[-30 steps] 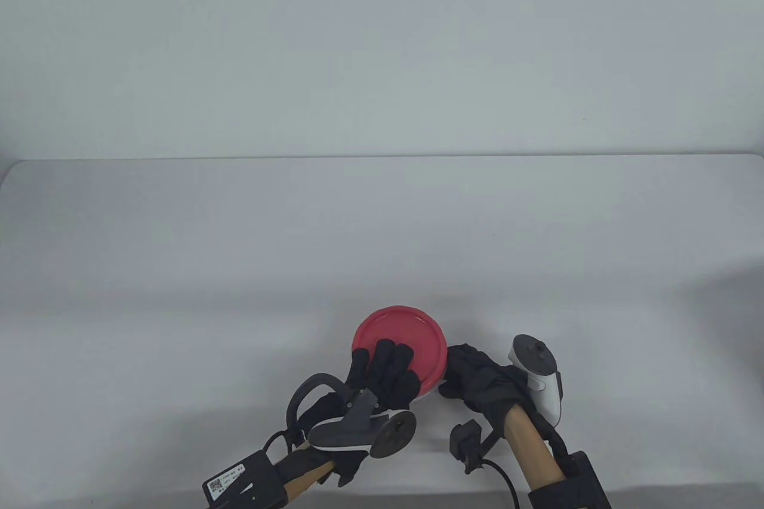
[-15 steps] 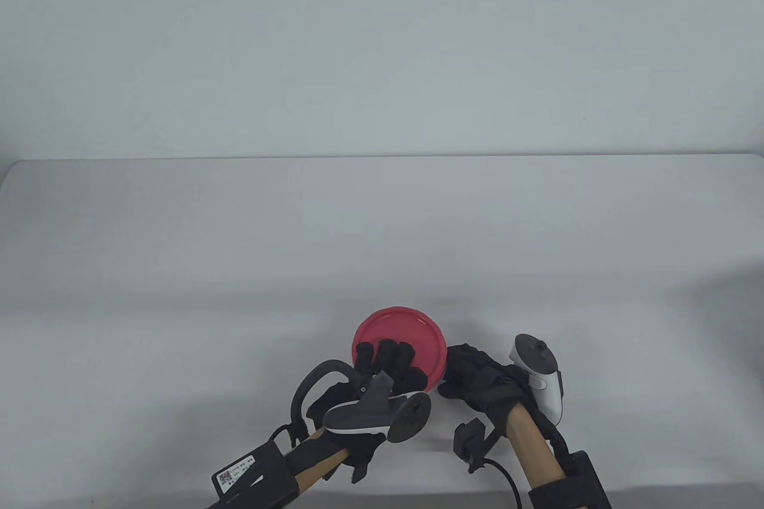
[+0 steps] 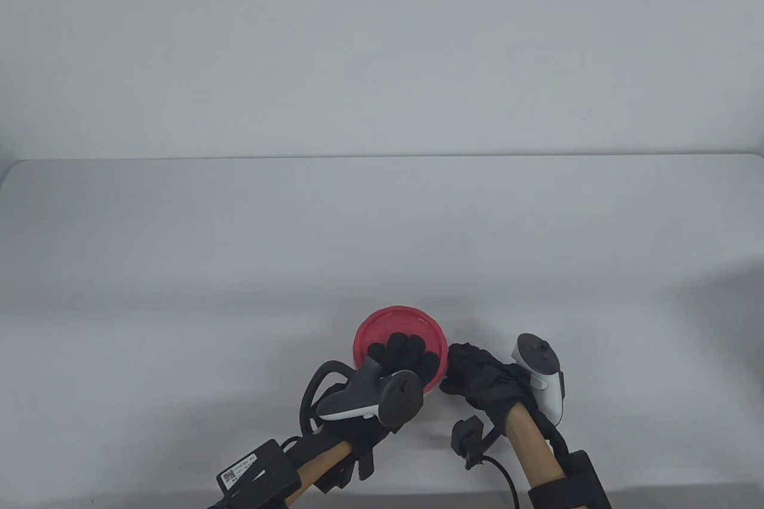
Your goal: Nest food storage containers
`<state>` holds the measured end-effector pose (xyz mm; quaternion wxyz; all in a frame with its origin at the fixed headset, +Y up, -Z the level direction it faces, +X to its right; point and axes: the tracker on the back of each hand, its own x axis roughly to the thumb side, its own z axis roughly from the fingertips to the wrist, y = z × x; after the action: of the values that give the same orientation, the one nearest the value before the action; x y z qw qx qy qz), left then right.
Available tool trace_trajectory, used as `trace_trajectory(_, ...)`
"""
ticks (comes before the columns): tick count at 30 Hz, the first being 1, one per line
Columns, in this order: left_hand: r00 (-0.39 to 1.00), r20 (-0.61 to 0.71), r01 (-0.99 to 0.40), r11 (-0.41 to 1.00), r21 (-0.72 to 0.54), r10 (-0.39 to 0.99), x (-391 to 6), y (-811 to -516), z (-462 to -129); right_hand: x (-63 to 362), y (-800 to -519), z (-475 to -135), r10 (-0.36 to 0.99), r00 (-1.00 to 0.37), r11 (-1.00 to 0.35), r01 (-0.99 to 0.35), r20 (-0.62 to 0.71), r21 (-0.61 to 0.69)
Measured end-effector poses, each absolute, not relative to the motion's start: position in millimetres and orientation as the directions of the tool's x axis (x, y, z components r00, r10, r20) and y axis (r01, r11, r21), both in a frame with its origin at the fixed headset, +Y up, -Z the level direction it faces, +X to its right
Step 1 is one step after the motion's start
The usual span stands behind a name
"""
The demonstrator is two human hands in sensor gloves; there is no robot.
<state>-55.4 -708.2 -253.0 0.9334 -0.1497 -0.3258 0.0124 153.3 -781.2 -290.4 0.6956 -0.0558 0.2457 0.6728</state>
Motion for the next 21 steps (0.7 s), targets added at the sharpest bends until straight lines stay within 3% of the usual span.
trace_trajectory(5,0.818,0.559,0.063,0.943,-0.328,0.139,-58,-693,-248,149,-780,-289,0.911,-0.06,0.066,-0.955,-0.409,0.288)
trace_trajectory(9,0.853,0.465,-0.109,0.953,-0.282,0.235,-41,-698,-250,149,-781,-288,0.91,-0.056,0.071,-0.955,-0.411,0.289)
trace_trajectory(13,0.9,0.414,-0.012,0.956,-0.294,0.138,-31,-721,-257,150,-781,-288,0.911,-0.065,0.061,-0.955,-0.407,0.29)
trace_trajectory(16,0.881,0.468,0.016,0.984,-0.18,0.071,-32,-726,-253,150,-780,-288,0.909,-0.061,0.068,-0.954,-0.412,0.291)
trace_trajectory(21,0.818,0.565,0.025,0.976,-0.217,0.105,-40,-722,-255,149,-779,-289,0.911,-0.072,0.043,-0.963,-0.406,0.267)
